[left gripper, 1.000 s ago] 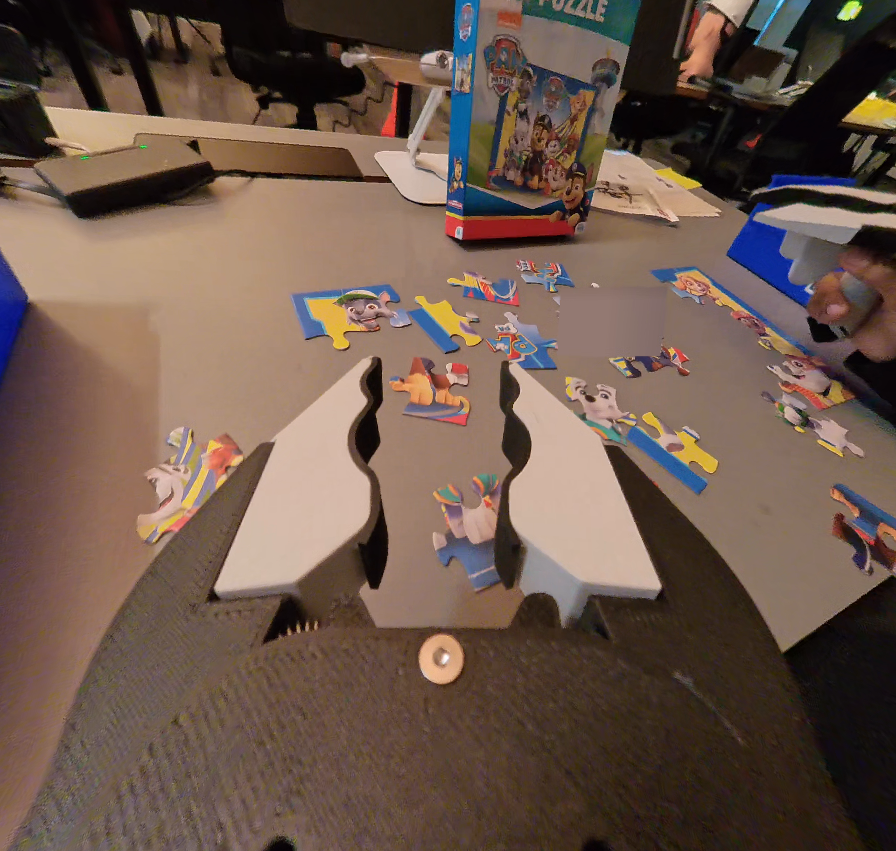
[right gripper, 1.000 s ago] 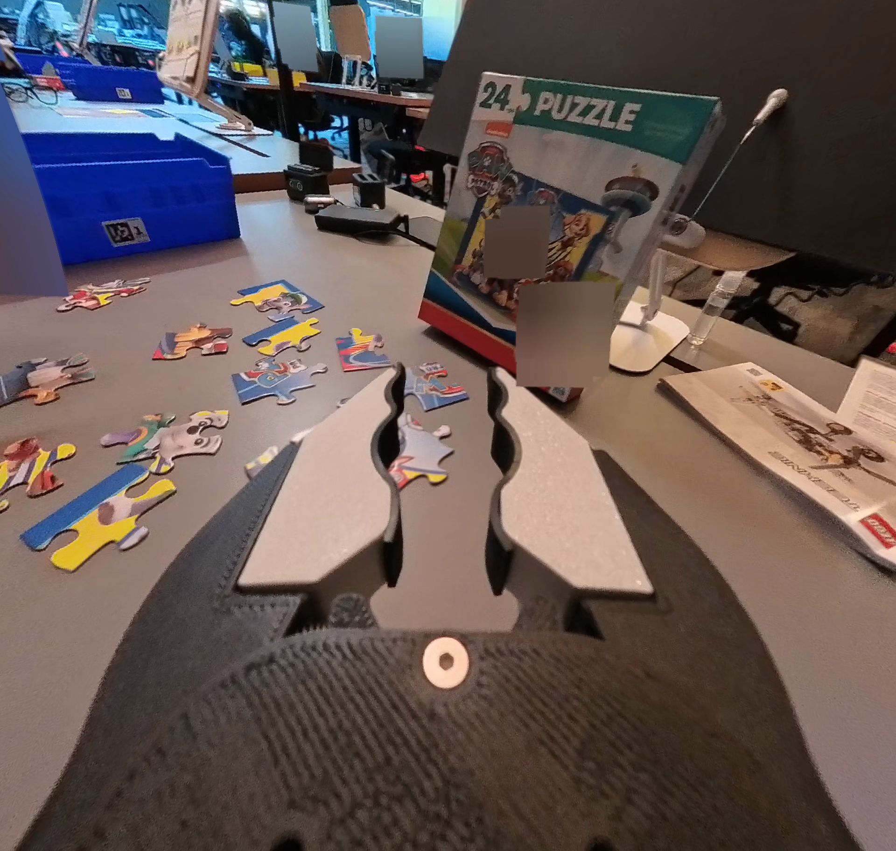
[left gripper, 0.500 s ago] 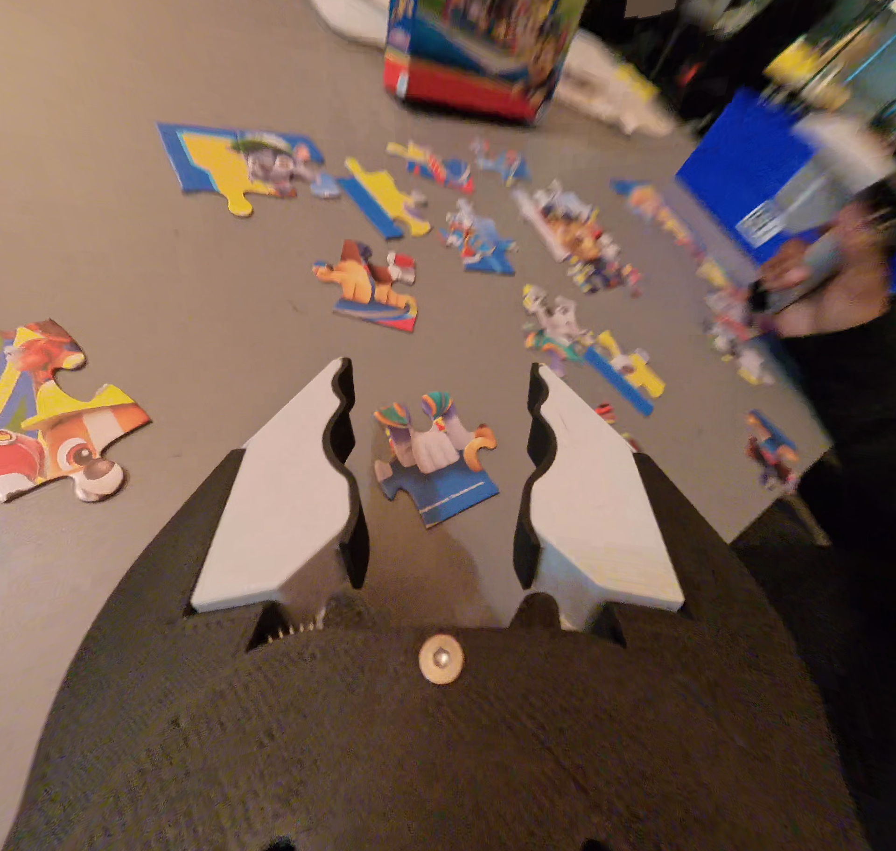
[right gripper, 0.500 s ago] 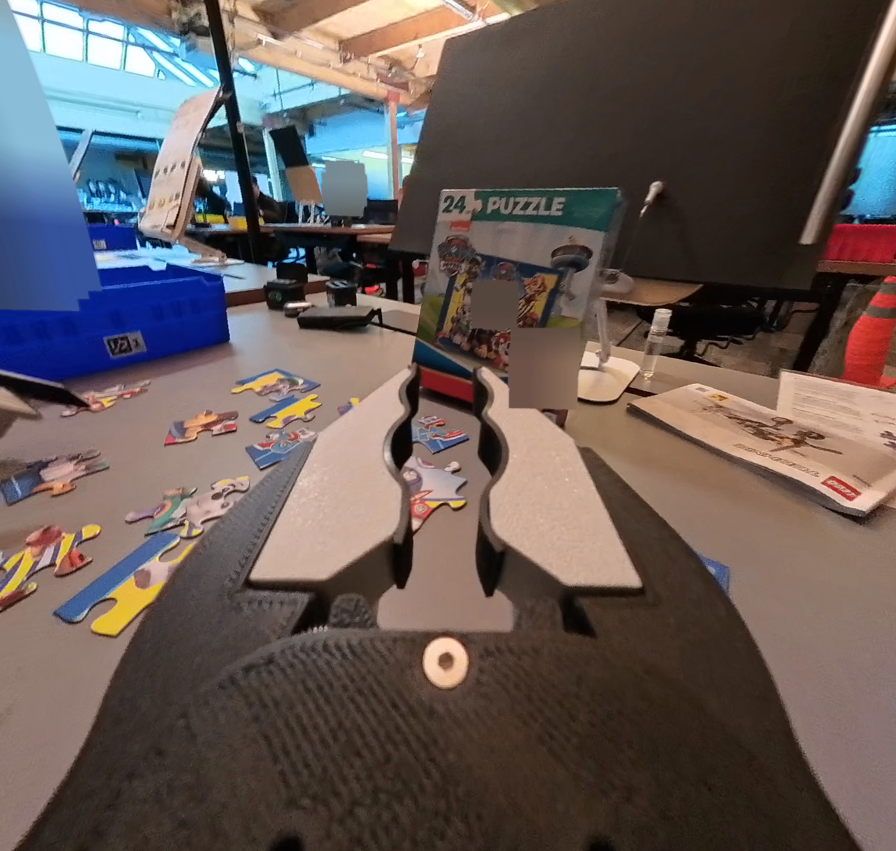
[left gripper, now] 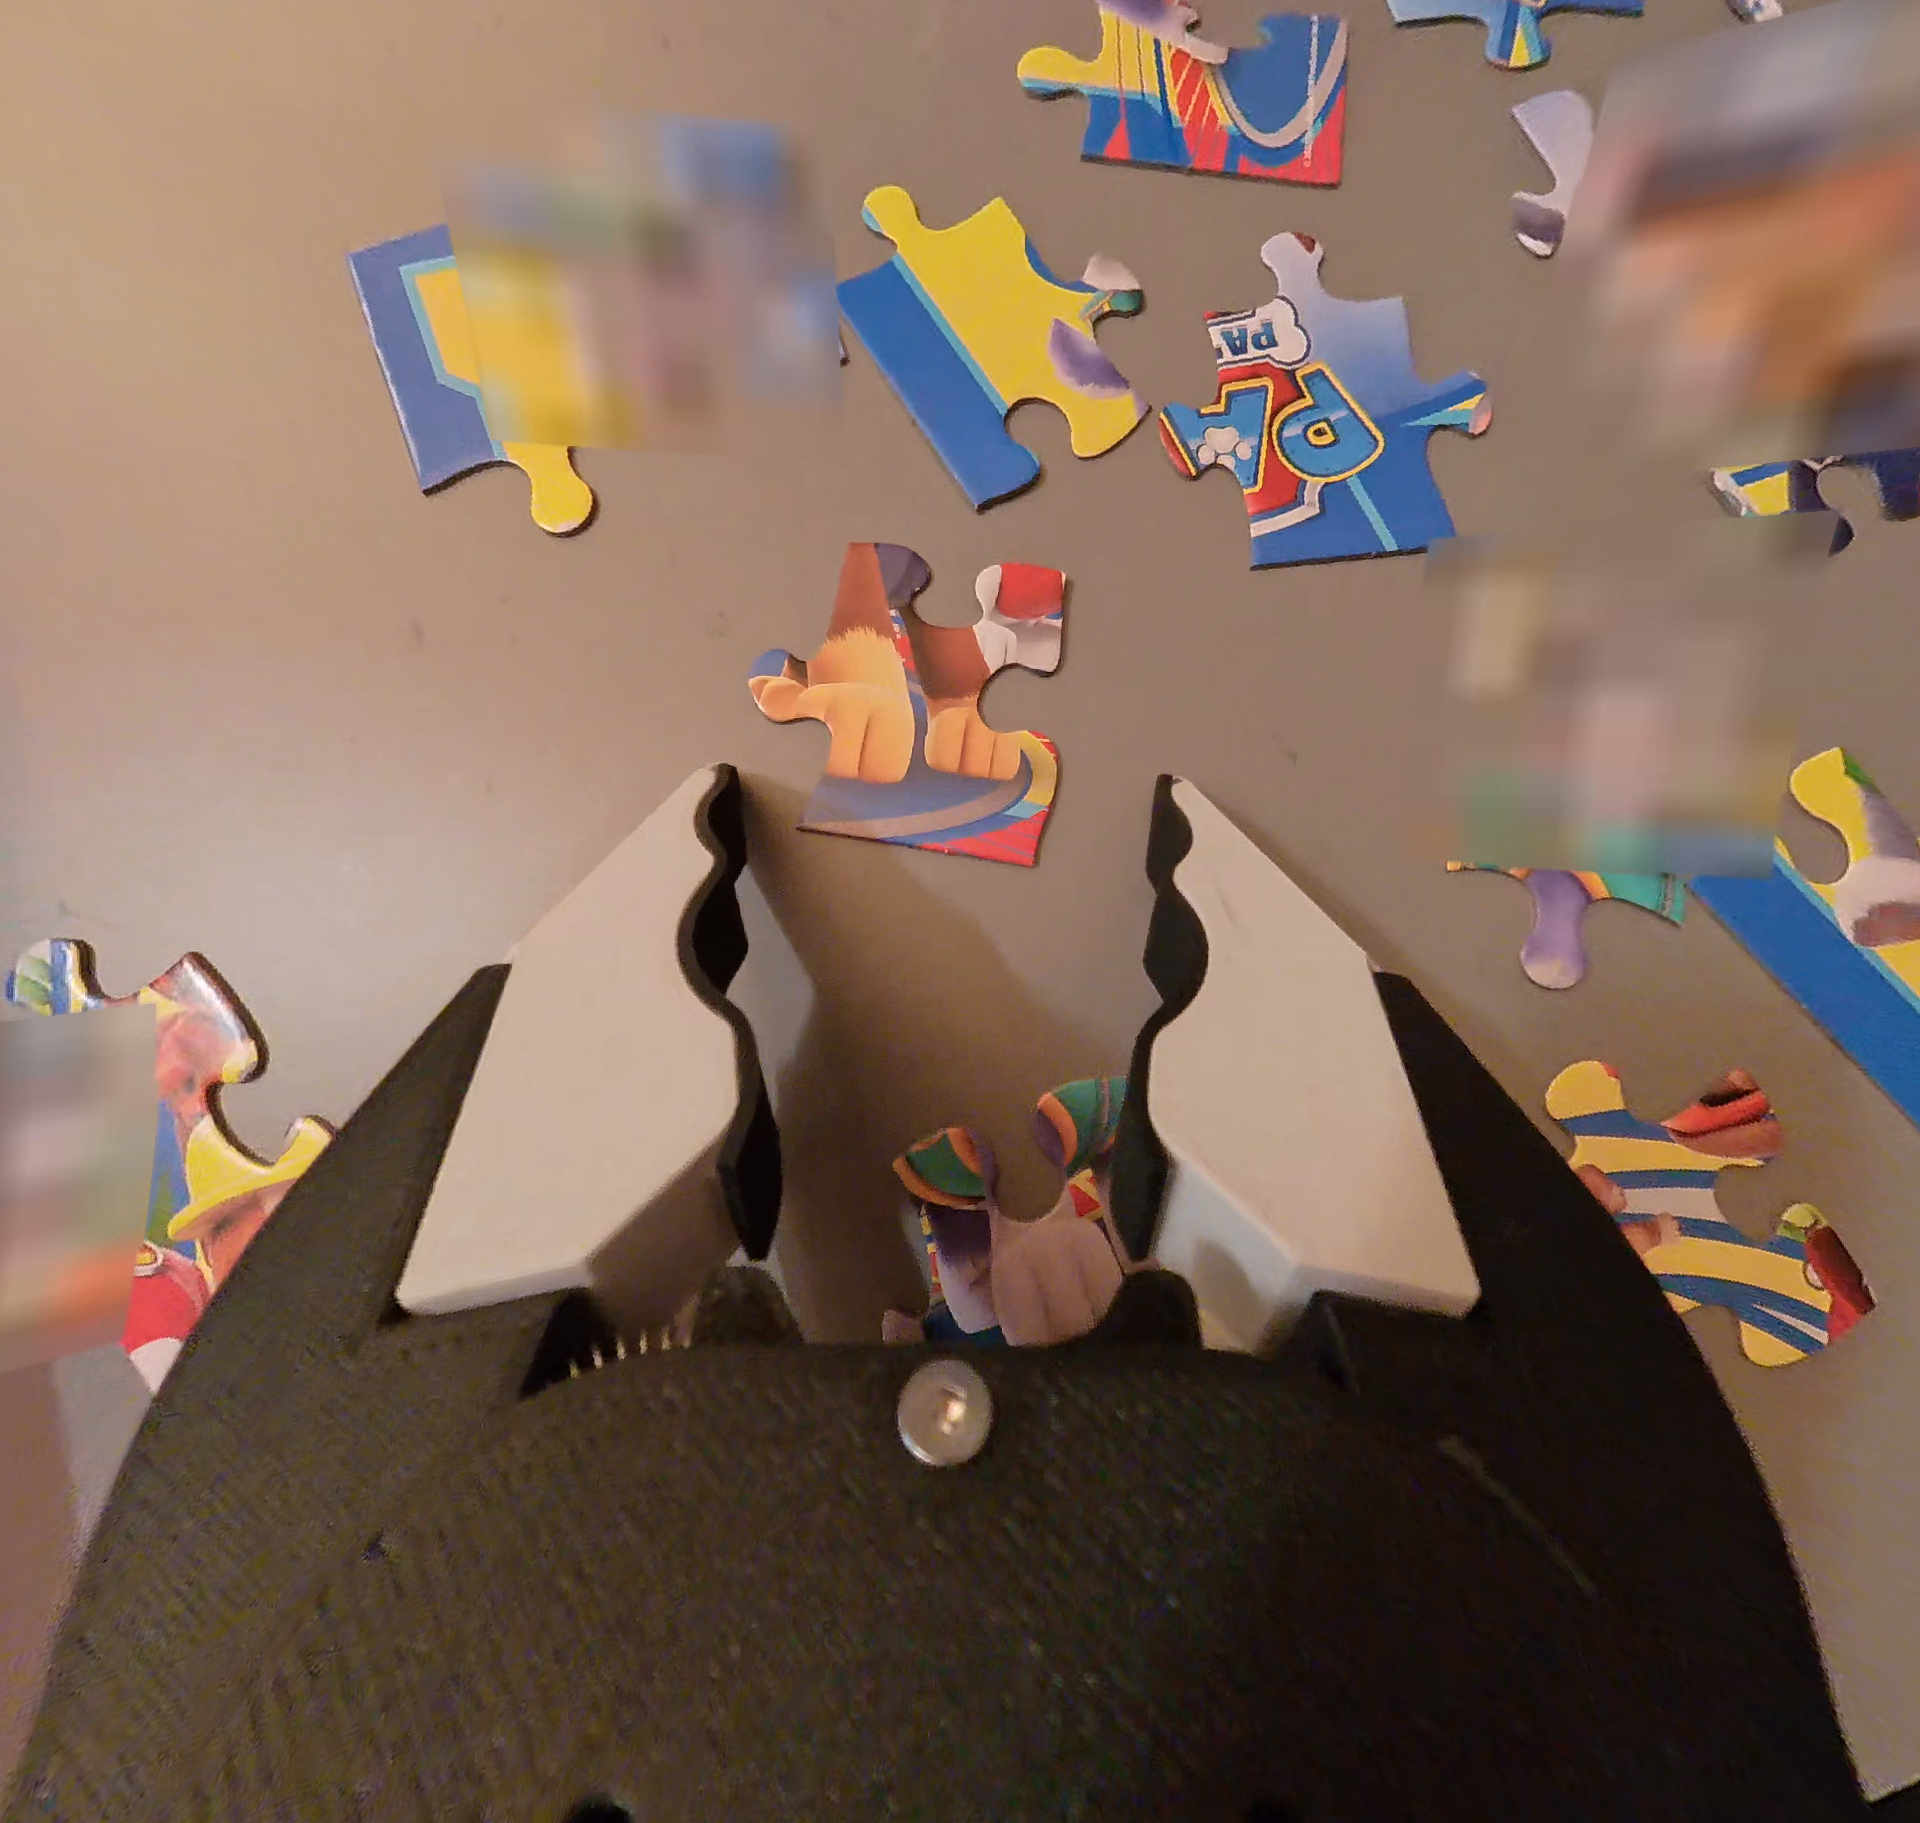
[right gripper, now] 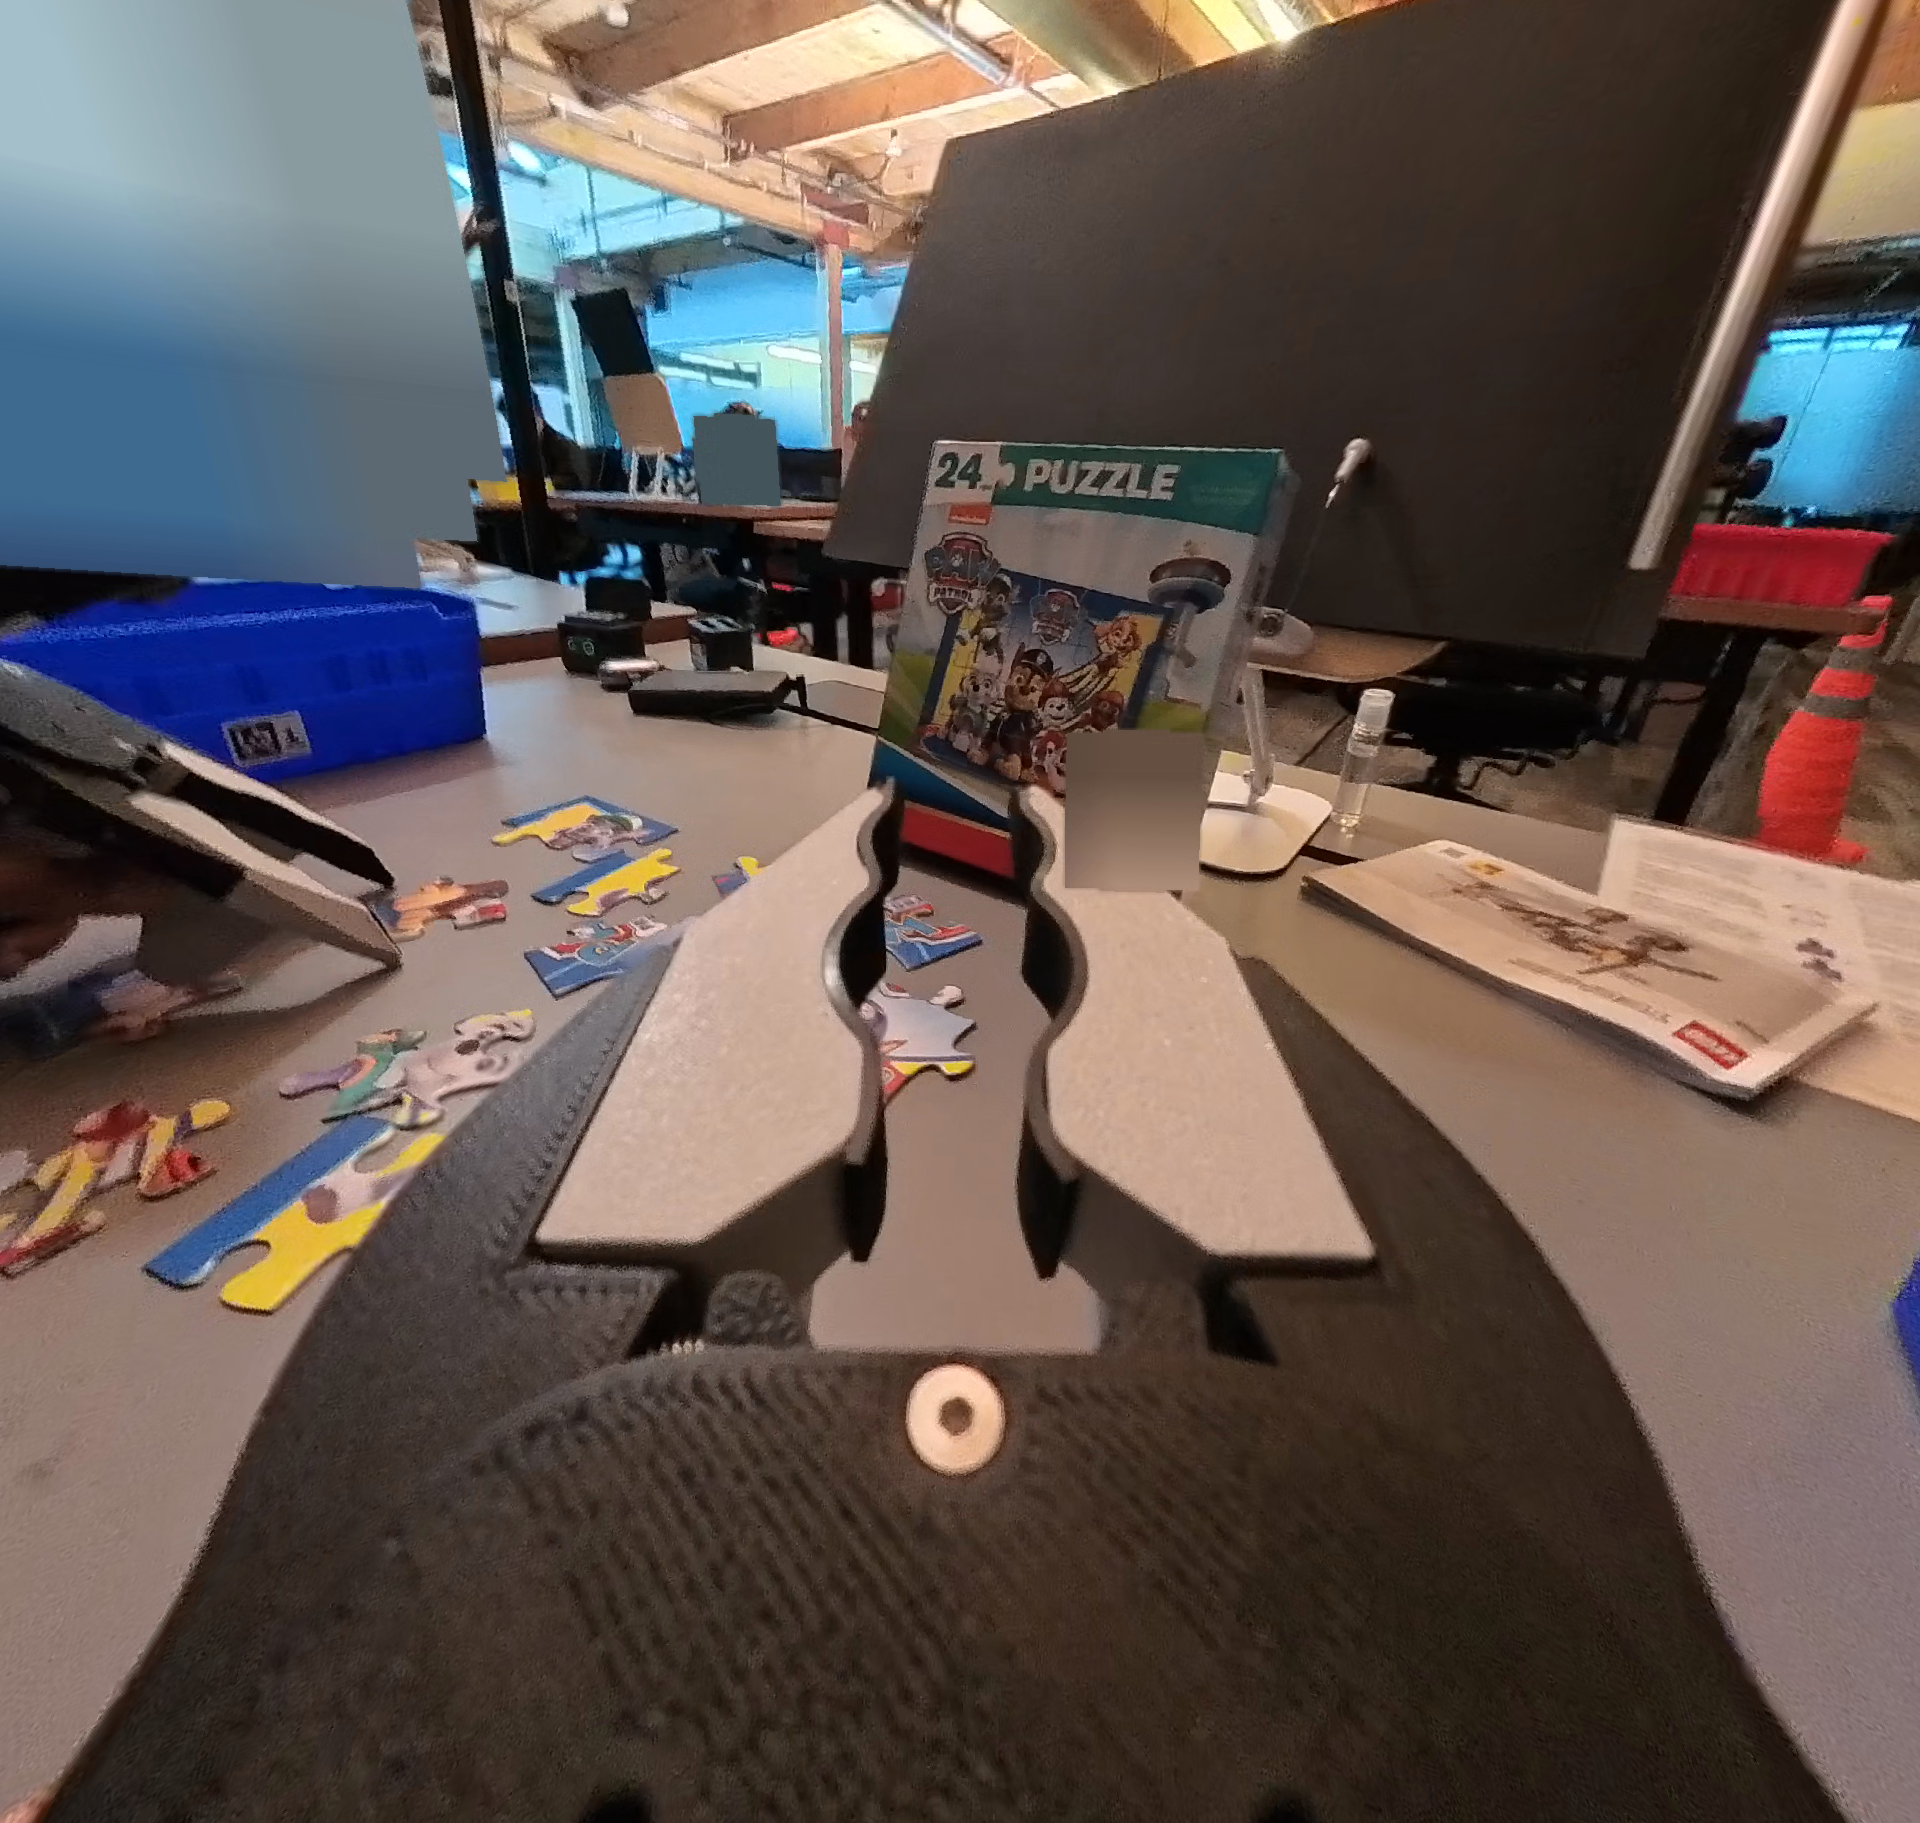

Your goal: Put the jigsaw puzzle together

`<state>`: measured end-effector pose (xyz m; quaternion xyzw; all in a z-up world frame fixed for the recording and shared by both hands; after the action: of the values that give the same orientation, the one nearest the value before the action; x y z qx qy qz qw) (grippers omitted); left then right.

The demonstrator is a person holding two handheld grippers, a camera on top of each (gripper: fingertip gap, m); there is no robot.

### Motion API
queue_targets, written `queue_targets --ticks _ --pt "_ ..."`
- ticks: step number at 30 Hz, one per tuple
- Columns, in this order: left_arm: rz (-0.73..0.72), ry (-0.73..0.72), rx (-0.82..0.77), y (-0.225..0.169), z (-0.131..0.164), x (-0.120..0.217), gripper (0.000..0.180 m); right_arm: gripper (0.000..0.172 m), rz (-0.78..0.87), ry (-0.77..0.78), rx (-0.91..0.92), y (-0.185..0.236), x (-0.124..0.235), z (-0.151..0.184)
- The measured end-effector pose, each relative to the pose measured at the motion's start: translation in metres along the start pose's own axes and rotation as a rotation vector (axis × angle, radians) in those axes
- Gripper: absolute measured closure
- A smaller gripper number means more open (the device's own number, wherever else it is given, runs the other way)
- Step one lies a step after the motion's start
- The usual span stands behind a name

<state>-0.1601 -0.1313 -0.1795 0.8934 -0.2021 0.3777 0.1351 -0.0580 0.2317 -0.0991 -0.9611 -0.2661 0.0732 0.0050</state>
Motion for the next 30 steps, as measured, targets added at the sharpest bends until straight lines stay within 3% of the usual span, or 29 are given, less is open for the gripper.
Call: queue_targets --ticks 4,8,19,20,21,25,30 --pt "-0.01 0.012 0.001 -0.001 0.0 0.001 0.116 0.152 -0.02 -0.076 -0.149 -0.009 0.008 -0.001" --pt "0.013 0.002 -0.004 -0.005 -0.001 0.002 0.139 0.151 -0.015 -0.09 -0.179 -0.012 0.011 0.0" --pt "0.066 -0.044 -0.009 -0.008 -0.002 0.011 0.14 0.151 -0.007 -0.038 -0.114 -0.004 0.006 0.003" --pt "0.075 -0.058 -0.012 -0.01 -0.003 0.014 0.15 0.151 -0.007 -0.041 -0.12 -0.005 0.006 0.003" --pt "0.097 -0.08 -0.016 -0.013 -0.006 0.018 0.175 0.151 -0.008 -0.045 -0.126 -0.005 0.006 0.003" --pt "0.197 -0.117 -0.033 -0.035 -0.014 0.029 0.156 0.151 -0.012 -0.045 -0.132 -0.005 0.006 0.003" --pt "0.092 -0.127 -0.069 -0.031 -0.016 0.023 0.148 0.15 -0.018 -0.041 -0.127 -0.004 0.005 0.003"
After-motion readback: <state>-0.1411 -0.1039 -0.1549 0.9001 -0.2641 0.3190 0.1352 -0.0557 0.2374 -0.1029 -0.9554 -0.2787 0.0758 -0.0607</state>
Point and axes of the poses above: each gripper's, where its closed fingertips meet, x back along the fingers, z out of its underside, y = z × x across the jaws, the point moved 8 cm from there along x, back along the fingers, and after that the axes turned 9 degrees about -z, right-handed, at the moved point
